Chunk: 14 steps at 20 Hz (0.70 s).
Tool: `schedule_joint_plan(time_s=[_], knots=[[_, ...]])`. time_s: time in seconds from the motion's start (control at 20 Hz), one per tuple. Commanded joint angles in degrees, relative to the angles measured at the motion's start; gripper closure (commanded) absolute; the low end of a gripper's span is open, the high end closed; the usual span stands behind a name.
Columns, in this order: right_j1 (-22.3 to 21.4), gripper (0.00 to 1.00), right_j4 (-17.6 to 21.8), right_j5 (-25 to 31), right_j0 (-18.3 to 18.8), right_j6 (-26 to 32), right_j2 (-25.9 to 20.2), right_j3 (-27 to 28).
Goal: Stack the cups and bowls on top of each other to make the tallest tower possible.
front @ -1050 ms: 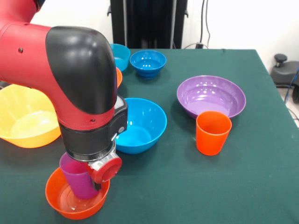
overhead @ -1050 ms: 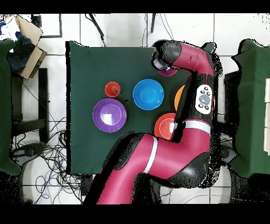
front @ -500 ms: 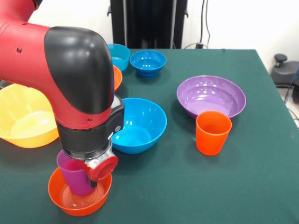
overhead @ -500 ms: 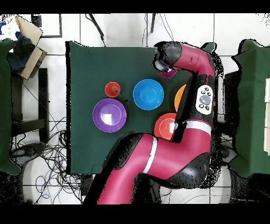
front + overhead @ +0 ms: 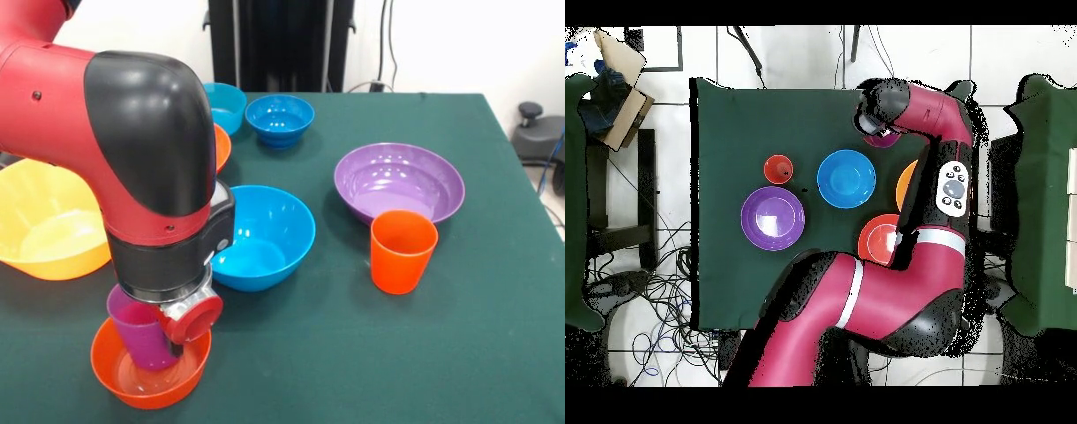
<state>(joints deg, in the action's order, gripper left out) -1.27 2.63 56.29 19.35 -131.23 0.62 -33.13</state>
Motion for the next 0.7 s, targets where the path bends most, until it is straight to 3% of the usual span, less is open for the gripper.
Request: schedule_joint_plan(time_s=[0.05, 0.15, 0.2, 0.4, 0.7], knots=[[2.3, 1.00, 2.9, -3.4, -1.5, 2.8, -2.1, -2.7], [2.1, 1.00, 3.0, -5.3, -1.4, 2.3, -2.1, -3.4], [1.9, 0.00, 3.0, -6.2, -1.4, 2.0, -2.1, -3.7], [0.4, 0.00, 2.8, -4.1, -2.6, -1.7, 0.0, -4.4], [-1.6, 0.00, 1.7, -2.4, -3.3, -1.6, 1.5, -5.8]])
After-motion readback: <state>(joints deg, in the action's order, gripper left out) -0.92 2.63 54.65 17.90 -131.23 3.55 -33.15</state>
